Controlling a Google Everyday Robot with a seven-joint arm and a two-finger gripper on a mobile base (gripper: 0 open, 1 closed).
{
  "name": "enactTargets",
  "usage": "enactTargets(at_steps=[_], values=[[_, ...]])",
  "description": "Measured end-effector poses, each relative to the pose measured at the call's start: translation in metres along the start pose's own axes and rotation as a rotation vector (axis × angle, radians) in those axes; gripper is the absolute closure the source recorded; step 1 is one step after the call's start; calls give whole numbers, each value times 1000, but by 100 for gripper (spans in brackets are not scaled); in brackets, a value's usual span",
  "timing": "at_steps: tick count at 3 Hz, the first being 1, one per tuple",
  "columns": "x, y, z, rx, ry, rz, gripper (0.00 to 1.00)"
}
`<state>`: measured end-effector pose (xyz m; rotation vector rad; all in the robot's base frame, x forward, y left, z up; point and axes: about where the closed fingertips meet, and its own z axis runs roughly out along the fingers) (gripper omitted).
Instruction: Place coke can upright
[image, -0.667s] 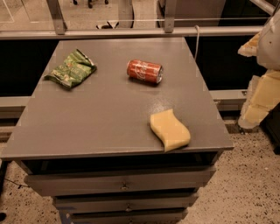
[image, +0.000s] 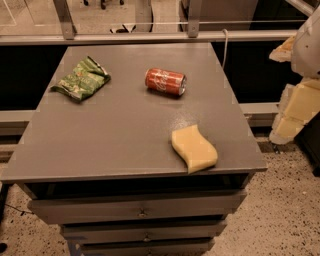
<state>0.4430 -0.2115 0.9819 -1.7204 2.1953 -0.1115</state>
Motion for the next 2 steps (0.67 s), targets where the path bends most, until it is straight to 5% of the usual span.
enactTargets(at_steps=[2], values=[[-84, -56, 56, 12, -110, -32, 0]])
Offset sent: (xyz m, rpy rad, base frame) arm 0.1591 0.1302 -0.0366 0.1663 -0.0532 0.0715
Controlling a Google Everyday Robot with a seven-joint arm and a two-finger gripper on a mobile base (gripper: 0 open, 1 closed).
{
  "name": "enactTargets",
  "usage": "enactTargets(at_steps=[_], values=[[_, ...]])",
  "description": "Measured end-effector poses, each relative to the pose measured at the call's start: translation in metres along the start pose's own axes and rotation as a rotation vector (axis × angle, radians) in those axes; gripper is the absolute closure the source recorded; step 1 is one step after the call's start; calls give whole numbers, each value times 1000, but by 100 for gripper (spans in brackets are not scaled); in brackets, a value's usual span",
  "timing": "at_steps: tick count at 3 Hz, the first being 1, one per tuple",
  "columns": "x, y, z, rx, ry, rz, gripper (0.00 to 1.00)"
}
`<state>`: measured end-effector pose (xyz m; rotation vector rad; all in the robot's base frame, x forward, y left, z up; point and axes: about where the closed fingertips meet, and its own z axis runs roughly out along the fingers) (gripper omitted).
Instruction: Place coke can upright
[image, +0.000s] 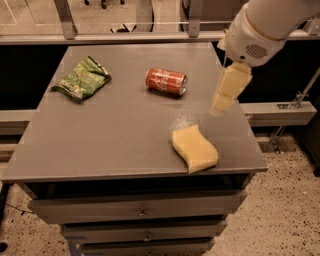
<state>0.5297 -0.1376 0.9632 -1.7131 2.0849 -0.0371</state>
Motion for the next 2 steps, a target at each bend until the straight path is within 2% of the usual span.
enactTargets(at_steps=[1, 2], values=[[-38, -36, 41, 0, -42, 32, 0], [-70, -59, 79, -18, -66, 74, 0]])
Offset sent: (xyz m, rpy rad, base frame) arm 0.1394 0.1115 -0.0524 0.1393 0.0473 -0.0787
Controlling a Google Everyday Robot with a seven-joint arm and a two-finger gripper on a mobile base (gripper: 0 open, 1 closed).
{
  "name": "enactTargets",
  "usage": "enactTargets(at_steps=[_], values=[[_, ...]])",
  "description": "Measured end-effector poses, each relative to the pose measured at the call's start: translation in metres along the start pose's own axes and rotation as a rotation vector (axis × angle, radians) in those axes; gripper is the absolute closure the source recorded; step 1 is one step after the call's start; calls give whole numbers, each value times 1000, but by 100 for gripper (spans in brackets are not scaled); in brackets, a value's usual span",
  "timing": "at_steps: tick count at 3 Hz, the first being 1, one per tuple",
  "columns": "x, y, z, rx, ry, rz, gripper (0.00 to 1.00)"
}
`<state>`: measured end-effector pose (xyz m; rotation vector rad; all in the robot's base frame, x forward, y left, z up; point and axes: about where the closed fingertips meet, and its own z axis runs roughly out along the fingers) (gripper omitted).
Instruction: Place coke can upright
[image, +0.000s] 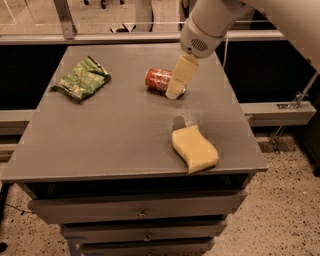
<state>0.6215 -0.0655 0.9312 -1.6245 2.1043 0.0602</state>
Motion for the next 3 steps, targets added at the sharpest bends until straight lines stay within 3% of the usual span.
enactTargets(at_steps=[2, 3], values=[[-42, -22, 65, -24, 11, 43, 0], [-51, -28, 96, -31, 49, 45, 0]])
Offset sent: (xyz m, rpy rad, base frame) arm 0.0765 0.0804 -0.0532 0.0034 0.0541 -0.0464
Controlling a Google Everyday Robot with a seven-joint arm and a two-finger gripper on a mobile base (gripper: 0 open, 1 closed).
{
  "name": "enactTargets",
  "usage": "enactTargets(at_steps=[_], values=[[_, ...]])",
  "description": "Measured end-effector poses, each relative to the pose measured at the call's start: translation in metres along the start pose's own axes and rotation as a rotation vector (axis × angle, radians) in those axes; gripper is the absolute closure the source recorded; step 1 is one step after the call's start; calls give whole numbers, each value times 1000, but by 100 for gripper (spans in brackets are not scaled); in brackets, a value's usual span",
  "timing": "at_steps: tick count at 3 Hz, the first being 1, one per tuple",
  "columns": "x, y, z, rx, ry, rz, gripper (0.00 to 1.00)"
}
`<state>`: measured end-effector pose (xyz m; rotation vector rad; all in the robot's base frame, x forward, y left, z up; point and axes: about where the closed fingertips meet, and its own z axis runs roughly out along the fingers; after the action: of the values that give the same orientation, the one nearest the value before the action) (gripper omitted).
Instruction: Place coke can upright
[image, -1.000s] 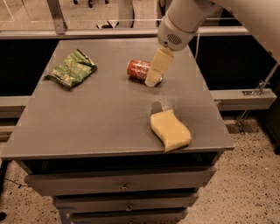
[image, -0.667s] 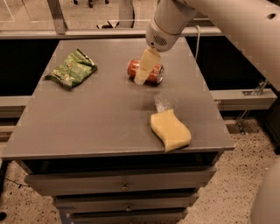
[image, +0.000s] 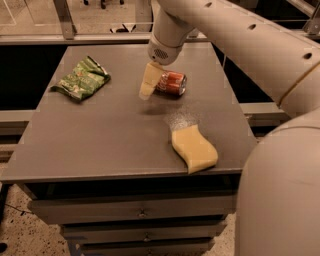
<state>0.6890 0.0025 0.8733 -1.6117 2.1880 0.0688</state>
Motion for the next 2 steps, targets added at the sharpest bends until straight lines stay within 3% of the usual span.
enactTargets(at_steps=[1, 2], values=[[2, -7, 20, -4, 35, 6, 0], [5, -12, 32, -6, 59, 14, 18]])
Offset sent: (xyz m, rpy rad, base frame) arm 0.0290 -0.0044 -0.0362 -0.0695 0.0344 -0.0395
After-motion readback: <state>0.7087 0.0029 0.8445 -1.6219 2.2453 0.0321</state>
